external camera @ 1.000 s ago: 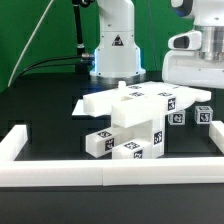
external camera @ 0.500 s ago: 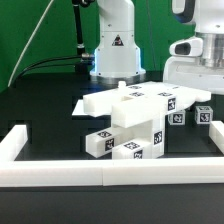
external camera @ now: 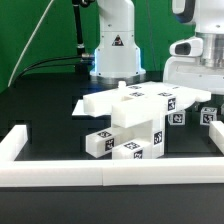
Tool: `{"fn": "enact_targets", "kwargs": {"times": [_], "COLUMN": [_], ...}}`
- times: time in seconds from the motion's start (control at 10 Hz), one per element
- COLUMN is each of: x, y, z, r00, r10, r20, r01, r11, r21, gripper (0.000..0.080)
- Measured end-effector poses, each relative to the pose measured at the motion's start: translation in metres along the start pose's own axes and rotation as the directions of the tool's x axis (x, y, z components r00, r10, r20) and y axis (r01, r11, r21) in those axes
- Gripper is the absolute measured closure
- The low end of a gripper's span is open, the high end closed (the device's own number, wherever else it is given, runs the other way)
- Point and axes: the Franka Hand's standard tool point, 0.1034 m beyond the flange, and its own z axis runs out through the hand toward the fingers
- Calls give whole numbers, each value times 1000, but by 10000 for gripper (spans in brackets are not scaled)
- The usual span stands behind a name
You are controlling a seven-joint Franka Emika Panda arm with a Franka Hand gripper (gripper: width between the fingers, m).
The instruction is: Assemble chair
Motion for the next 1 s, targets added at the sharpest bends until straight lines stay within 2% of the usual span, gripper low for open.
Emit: {"fn": "enact_targets", "kwargs": {"times": [0.4, 0.5, 0.6, 0.8, 1.0], "x": [1, 4, 11, 21, 43], "y": [-1, -7, -9, -7, 2], "z": [-3, -27, -55, -94, -145], "r00": [1000, 1000, 1000, 1000, 1000], "r10": [-2, -15, -17, 5, 16], "r20": [3, 13, 9, 25, 9], "r01": [2, 15, 17, -6, -17], "r11": [1000, 1000, 999, 998, 993], "r21": [1, 18, 46, 69, 119], "gripper": [515, 515, 515, 515, 514]}}
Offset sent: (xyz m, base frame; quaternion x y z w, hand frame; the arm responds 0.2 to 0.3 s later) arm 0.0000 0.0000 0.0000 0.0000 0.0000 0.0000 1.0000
